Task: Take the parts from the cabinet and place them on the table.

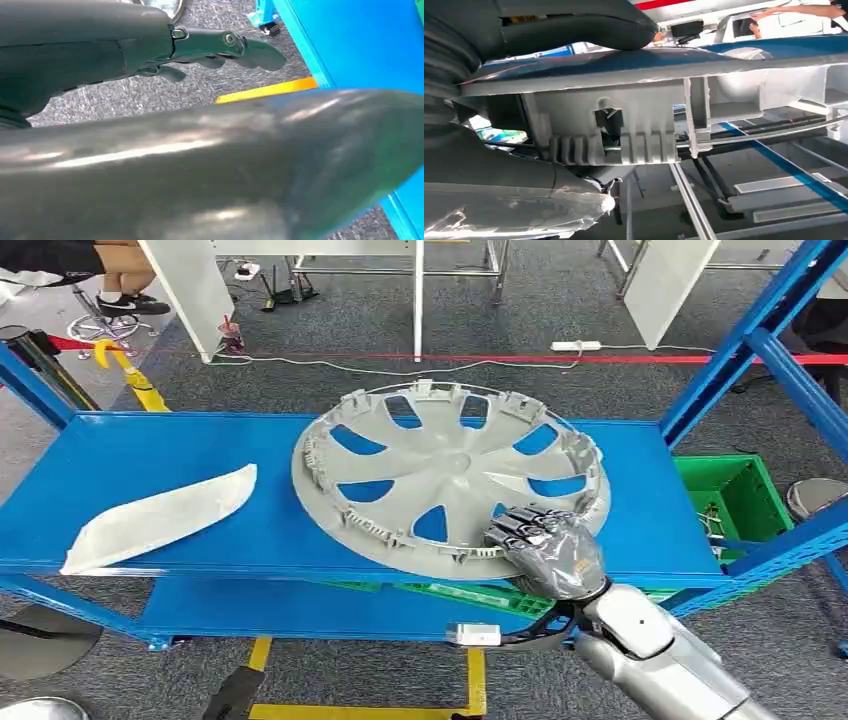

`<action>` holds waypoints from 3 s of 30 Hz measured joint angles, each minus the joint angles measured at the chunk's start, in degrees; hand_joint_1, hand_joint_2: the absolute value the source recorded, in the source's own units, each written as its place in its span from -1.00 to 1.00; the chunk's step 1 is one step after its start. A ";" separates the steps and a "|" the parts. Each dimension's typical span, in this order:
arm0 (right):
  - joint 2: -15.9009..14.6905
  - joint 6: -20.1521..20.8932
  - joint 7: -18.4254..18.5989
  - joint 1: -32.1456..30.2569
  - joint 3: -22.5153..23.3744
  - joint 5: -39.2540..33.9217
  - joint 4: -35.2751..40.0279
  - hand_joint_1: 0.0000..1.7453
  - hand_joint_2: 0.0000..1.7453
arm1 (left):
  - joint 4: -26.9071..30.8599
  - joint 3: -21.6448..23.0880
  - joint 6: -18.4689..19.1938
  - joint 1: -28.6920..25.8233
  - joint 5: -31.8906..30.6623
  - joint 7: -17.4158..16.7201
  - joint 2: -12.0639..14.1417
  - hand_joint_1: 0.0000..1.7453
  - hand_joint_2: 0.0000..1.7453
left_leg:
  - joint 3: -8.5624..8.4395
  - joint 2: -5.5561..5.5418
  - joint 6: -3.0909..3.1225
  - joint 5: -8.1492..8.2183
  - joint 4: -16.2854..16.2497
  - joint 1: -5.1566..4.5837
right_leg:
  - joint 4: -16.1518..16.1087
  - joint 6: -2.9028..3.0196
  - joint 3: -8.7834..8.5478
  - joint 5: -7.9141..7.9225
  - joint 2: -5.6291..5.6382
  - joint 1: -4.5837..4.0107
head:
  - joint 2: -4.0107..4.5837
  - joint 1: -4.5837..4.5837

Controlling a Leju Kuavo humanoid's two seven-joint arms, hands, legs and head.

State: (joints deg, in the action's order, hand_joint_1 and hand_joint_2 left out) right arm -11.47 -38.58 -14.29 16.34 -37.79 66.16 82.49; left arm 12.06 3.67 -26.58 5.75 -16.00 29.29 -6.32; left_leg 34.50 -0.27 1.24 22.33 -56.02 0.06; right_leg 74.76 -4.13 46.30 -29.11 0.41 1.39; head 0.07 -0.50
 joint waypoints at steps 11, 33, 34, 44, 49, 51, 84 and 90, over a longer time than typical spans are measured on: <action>0.09 0.00 -0.13 -0.39 1.18 1.03 0.44 1.00 1.00 | 0.07 0.02 -0.44 -0.02 -0.22 -0.02 0.09 -1.00 -1.00 | 2.64 -0.43 -3.37 -0.92 -1.29 0.59 | -15.38 2.60 -12.24 3.64 0.27 0.04 | 0.00 0.26; 0.04 0.00 -1.46 -1.68 1.64 -0.13 0.63 1.00 1.00 | 0.26 0.37 -1.33 0.22 -0.63 -0.02 -0.02 -1.00 -1.00 | 0.87 -0.08 -0.04 0.47 -0.71 -0.28 | 0.86 0.46 -4.15 0.35 -0.13 -0.49 | 0.00 0.13; 0.04 0.00 -1.46 -1.68 1.64 -0.13 0.63 1.00 1.00 | 0.26 0.37 -1.33 0.23 -0.63 -0.02 -0.02 -1.00 -1.00 | 1.63 -0.09 -0.14 -0.13 -0.73 -0.34 | -2.33 0.73 -7.18 2.37 -0.12 -0.60 | 0.00 0.13; 0.04 -0.02 -0.94 -1.30 1.40 -0.92 0.72 1.00 1.00 | 0.26 0.44 -1.53 0.09 -0.79 -0.11 0.02 -1.00 -1.00 | 6.12 -0.12 -3.43 5.89 -7.93 0.04 | -17.71 3.71 -14.16 3.54 -0.36 -0.91 | 0.00 0.29; 0.04 0.00 -0.76 -1.59 1.16 -1.03 0.63 1.00 1.00 | 0.26 0.44 -1.62 0.19 -0.92 -0.13 0.04 -1.00 -1.00 | 4.75 -0.11 -4.24 4.94 -16.54 0.56 | -17.49 3.19 -9.69 7.00 -0.55 -0.70 | 0.00 0.22; 0.04 0.00 -0.76 -1.57 1.16 -1.03 0.63 1.00 1.00 | 0.28 0.46 -1.66 0.36 -0.96 -0.13 0.04 -1.00 -1.00 | -2.33 -0.10 -4.53 3.82 -7.62 0.94 | -17.22 2.49 -8.37 8.20 -0.49 -0.54 | 0.00 0.22; -0.98 0.35 2.60 -0.59 -1.71 -0.35 -0.18 1.00 1.00 | 0.44 0.83 -2.64 0.42 -1.95 -2.08 -0.02 -1.00 -1.00 | -4.16 -0.29 -2.97 4.16 0.25 0.23 | -17.52 2.30 -10.52 6.47 -0.63 -1.27 | 0.00 -0.02; -1.53 0.42 3.28 0.02 -2.53 0.81 -0.87 1.00 1.00 | 0.44 0.85 -2.71 0.16 -1.95 -2.10 -0.02 -1.00 -1.00 | -3.33 -0.35 -1.70 3.55 0.54 -0.17 | -18.22 4.10 -10.18 7.80 -0.71 -1.21 | 0.00 -0.04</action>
State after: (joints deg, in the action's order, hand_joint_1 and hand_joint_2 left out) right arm -13.00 -38.16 -11.02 16.37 -40.32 66.97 81.62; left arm 12.50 4.52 -29.29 5.92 -17.94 27.19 -6.34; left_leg 31.16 -0.62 -0.46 25.88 -55.48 -0.11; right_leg 56.54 -0.03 36.12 -21.30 -0.29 0.18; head 0.07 -0.55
